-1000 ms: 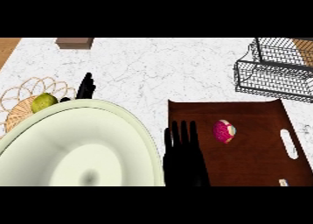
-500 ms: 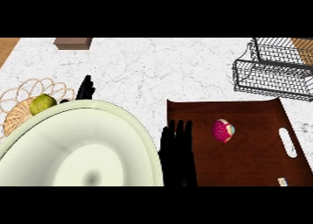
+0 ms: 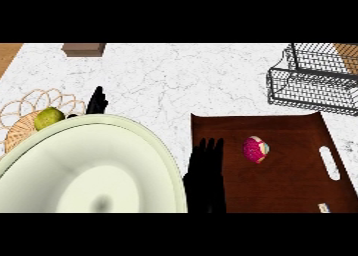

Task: Pick the cupcake from the tray and place it in the tiered basket

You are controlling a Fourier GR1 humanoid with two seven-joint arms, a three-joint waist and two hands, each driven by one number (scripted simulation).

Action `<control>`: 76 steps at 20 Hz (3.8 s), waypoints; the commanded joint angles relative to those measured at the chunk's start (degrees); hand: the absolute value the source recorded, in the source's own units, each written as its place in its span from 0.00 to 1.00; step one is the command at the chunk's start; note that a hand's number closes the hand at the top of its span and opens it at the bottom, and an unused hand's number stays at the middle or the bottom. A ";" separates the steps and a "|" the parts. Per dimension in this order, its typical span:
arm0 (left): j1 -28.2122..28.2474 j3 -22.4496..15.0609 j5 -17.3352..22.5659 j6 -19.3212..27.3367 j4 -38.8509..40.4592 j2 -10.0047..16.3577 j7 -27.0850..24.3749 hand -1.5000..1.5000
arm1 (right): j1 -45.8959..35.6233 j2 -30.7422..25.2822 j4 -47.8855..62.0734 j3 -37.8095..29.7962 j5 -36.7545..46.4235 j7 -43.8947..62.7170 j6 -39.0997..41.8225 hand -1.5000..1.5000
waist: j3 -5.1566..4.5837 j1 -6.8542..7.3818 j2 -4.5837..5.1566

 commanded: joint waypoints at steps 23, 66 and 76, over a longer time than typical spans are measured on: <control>-0.76 3.51 -4.15 -3.75 1.53 -4.37 -0.83 0.50 | -0.55 -10.25 0.75 -10.52 7.14 -9.57 -7.59 0.00 | 0.03 0.06 0.13; -3.48 11.24 -7.28 -10.03 1.25 -6.15 2.13 0.50 | 5.08 -6.04 21.02 -21.95 15.97 -19.39 -29.63 0.00 | 0.03 0.04 0.15; 1.30 7.84 -9.25 -9.24 -0.82 -8.59 -0.56 0.50 | 0.46 -12.31 24.88 -18.76 21.31 -26.51 -38.83 1.00 | 0.03 0.33 0.13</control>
